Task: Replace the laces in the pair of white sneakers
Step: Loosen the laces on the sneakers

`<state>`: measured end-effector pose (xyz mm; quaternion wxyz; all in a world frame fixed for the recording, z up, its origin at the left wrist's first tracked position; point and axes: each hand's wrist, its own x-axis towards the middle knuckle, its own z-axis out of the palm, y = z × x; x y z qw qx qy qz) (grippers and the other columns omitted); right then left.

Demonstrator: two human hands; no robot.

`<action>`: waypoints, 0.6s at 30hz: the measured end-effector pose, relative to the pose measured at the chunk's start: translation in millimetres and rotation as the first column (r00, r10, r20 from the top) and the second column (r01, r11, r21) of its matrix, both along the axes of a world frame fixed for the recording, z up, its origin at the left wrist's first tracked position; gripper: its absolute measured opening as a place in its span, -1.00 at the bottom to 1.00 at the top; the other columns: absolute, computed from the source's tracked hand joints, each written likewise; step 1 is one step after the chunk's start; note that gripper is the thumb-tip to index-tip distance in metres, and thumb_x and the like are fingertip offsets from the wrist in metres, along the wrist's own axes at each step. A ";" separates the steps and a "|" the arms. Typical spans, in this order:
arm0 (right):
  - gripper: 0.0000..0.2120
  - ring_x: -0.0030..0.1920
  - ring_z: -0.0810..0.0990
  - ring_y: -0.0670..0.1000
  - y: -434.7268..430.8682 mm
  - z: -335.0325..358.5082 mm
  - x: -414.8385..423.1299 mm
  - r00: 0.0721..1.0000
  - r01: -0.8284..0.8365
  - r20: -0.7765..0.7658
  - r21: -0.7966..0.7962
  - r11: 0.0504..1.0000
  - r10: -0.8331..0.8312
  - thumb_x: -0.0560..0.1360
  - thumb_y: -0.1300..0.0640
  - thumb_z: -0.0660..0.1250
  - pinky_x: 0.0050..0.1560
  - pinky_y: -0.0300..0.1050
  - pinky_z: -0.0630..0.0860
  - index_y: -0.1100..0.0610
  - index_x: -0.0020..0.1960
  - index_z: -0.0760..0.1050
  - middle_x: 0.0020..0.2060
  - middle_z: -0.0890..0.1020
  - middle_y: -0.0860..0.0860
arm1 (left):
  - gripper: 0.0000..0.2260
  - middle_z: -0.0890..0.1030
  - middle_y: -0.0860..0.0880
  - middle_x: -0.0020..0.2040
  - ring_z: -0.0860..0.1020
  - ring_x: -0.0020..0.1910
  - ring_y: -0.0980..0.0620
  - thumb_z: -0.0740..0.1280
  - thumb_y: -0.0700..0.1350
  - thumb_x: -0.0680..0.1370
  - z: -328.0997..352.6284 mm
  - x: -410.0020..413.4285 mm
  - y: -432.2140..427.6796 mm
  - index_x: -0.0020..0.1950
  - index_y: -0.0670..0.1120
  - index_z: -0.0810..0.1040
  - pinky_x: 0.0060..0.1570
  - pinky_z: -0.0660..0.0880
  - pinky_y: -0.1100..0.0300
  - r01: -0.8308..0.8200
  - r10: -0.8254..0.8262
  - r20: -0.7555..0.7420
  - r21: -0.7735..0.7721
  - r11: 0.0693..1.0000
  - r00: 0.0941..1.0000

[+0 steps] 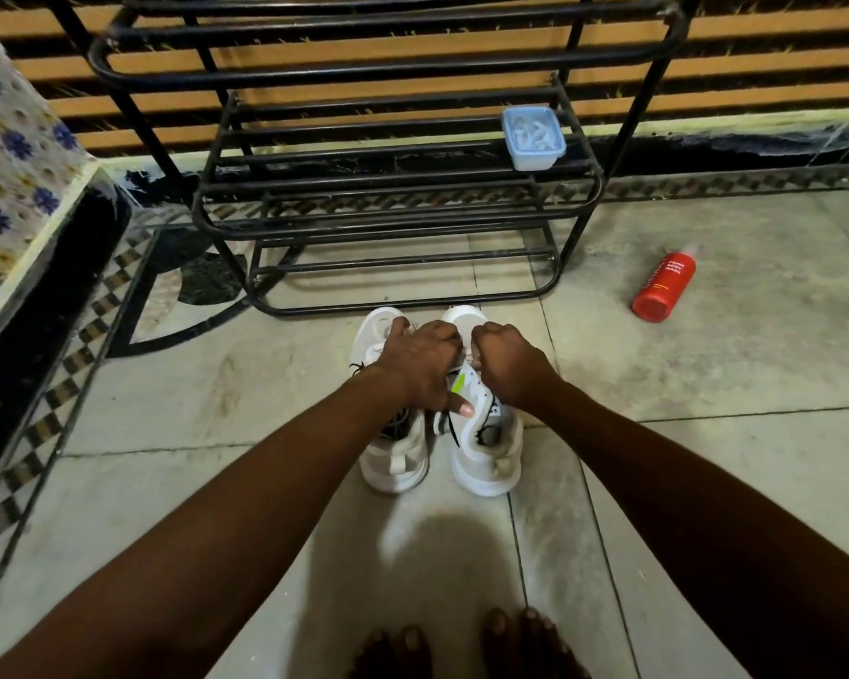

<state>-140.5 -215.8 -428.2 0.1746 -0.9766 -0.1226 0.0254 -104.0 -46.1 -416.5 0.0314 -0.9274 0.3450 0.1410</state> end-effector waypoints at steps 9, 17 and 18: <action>-0.89 -0.29 0.55 0.01 -21.8 -3.4 8.2 0.862 0.507 -0.377 0.612 0.607 -0.339 0.46 0.34 0.36 -0.16 -0.08 0.47 0.18 -0.18 0.48 -0.28 0.61 0.05 | -0.23 0.44 0.01 0.30 0.39 0.38 -0.03 0.40 0.47 0.36 4.2 -4.4 -8.9 0.36 -0.03 0.50 0.32 0.20 -0.19 -0.003 0.003 0.004 0.092 0.996 1.000; -0.91 0.04 0.53 0.18 -19.8 -0.5 14.4 0.990 -0.138 -0.036 -0.132 0.982 0.135 0.52 0.26 0.30 0.14 0.00 0.33 0.25 -0.01 0.54 -0.06 0.62 0.16 | -0.26 0.43 0.01 0.32 0.41 0.37 -0.04 0.39 0.46 0.38 7.5 -4.8 -9.9 0.36 -0.03 0.51 0.34 0.20 -0.18 -0.002 0.003 -0.011 0.103 0.995 1.000; -0.93 0.03 0.54 0.16 -17.9 -0.6 15.0 0.995 -0.103 -0.020 -0.082 0.991 0.101 0.50 0.28 0.31 0.15 0.00 0.33 0.24 -0.03 0.54 -0.07 0.63 0.15 | -0.27 0.43 0.02 0.32 0.42 0.36 -0.04 0.40 0.46 0.38 7.8 -4.8 -9.7 0.35 -0.02 0.53 0.33 0.20 -0.18 -0.002 0.003 -0.010 0.101 0.995 1.000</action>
